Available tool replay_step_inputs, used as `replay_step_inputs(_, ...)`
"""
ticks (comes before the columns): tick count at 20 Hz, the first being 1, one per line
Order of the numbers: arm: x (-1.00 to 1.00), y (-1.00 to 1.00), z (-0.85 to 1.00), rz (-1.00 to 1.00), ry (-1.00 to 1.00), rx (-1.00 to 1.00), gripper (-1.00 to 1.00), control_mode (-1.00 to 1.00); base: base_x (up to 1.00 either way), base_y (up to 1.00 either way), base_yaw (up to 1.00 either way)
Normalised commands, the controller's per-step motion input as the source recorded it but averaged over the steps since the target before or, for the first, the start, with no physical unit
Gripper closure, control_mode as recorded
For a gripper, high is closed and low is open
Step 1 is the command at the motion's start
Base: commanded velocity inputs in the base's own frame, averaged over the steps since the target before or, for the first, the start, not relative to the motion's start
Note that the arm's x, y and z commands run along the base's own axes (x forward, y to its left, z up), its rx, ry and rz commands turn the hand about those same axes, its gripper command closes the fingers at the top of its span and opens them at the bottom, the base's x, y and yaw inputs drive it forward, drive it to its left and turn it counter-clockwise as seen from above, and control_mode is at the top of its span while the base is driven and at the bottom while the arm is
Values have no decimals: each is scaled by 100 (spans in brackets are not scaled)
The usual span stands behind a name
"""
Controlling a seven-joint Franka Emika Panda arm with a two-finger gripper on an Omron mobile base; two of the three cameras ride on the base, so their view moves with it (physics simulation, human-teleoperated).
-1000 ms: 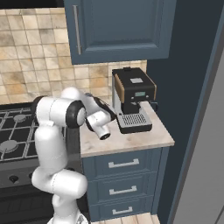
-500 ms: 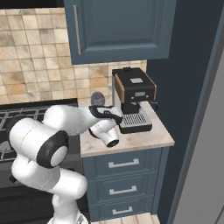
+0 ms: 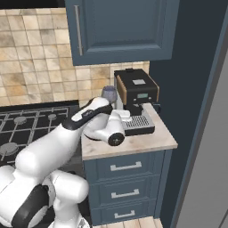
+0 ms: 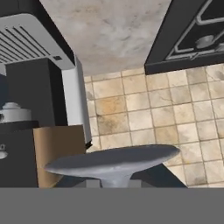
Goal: Retrieve the wine glasses from the counter and place one next to each plate.
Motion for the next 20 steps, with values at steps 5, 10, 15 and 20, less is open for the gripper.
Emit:
replay_step_inputs(5, -96, 0, 0, 2, -22, -3, 100, -100, 0, 0, 0)
replay_step_inputs(10, -100, 0, 0, 6, -35, -6, 100, -100, 0, 0, 0)
replay_step_inputs(15, -100, 0, 0, 4, -32, -3, 100, -100, 0, 0, 0)
replay_step_inputs(20, -20, 0, 2, 0, -5, 0, 100, 100, -80, 0, 1)
